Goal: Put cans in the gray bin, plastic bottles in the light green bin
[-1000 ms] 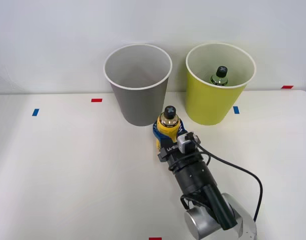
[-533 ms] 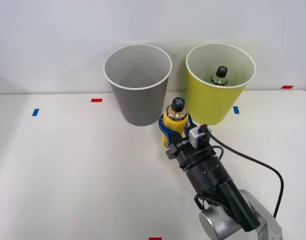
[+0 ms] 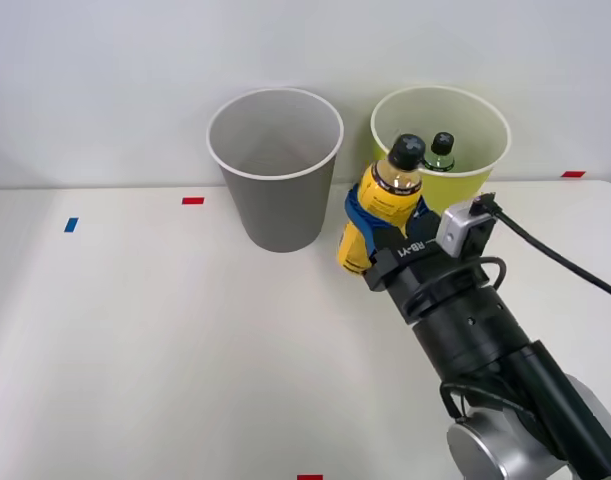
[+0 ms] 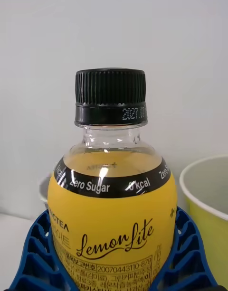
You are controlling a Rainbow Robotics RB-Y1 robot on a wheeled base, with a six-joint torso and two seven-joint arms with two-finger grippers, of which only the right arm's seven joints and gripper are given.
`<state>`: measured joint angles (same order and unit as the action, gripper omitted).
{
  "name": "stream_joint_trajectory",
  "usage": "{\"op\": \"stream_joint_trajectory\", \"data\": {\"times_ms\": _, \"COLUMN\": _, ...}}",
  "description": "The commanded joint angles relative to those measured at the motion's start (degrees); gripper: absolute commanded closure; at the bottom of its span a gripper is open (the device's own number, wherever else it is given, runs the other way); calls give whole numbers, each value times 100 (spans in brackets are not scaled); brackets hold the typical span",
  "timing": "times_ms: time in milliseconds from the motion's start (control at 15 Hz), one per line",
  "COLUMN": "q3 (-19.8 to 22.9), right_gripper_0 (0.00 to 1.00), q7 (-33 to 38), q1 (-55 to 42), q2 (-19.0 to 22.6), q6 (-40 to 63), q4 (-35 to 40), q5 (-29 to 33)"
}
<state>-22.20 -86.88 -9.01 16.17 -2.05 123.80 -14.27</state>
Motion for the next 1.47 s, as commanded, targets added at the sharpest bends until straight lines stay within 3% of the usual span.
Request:
{"op": "stream_joint_trajectory", "data": {"times_ms": 67, "q3": 154, "right_gripper_0": 100, "q7": 373, "q1": 13, "q2": 18, "q6": 11, "q4": 400, "q5": -41}}
{"op": "stream_joint_trajectory", "data": {"times_ms": 267, "q3": 321, "right_gripper_0": 100, "q7": 435, "q1": 118, "q2": 18, "q6": 284, "q4": 804, "q5": -85}}
{"op": "stream_joint_trajectory", "data": {"times_ms": 467, "q3": 814, "right_gripper_0": 100, "q7": 479, "q1": 558, "q2": -193, "q6": 1637, "q4": 1393, "q5": -111}}
{"op": "stream_joint_trajectory", "data": {"times_ms": 600, "q3": 1121, "right_gripper_0": 100, "q7": 540, "q1": 945, "q2": -334, "q6": 1892, "q4": 1314, "q5": -146}}
{"op": "stream_joint_trajectory", "data": {"times_ms": 1133, "q3": 1982, "right_gripper_0": 100, "q7": 620, "q1": 2351, "q2": -650, "q6": 1918, "q4": 57, "q5": -261}}
{"op": "stream_joint_trajectory", "data": {"times_ms": 1467, "q3": 2246, "right_gripper_0": 100, "q7": 426, "q1": 2931, "q2": -501, "q6": 1927, "q4": -787, "q5": -181}}
